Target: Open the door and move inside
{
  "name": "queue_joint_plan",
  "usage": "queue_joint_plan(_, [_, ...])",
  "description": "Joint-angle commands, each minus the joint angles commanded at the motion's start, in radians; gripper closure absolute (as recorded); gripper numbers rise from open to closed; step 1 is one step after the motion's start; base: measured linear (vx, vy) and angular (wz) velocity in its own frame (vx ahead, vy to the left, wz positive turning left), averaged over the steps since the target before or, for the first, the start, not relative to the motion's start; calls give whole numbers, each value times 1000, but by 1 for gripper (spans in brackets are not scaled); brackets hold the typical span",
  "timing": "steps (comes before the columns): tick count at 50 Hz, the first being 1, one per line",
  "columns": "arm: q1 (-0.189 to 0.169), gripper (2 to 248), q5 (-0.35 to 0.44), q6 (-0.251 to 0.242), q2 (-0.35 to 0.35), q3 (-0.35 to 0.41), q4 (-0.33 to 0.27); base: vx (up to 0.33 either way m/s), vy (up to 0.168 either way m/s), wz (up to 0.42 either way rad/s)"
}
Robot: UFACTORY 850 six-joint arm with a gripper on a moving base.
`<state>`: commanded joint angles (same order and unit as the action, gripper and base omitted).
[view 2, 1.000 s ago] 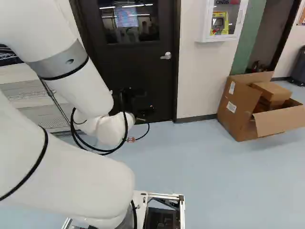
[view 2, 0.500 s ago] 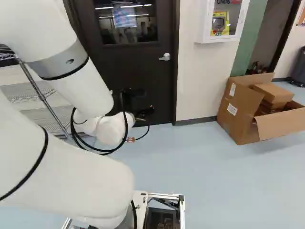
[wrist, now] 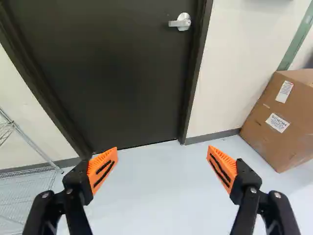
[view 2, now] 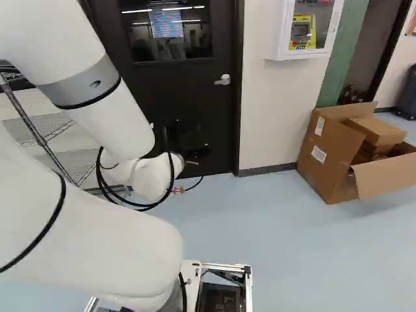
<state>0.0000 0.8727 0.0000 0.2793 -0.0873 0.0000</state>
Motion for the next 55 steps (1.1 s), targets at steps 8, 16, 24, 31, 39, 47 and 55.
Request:
queue_joint_plan(8, [0,3,0,0,0,0,0,156,-24,3])
queue_joint_plan(16, [0,3,0,0,0,0,0,164,-21,9])
queue_joint_plan(24, [0,3,0,0,0,0,0,154,-27,7])
queue_joint_plan(31, [0,3,0,0,0,0,0,157,-21,9])
queue_joint_plan(39, [0,3,0,0,0,0,0,153,-24,7])
queue_joint_plan(47, [0,3,0,0,0,0,0,154,-24,8])
queue_joint_plan(55, [0,3,0,0,0,0,0,154,-20,11])
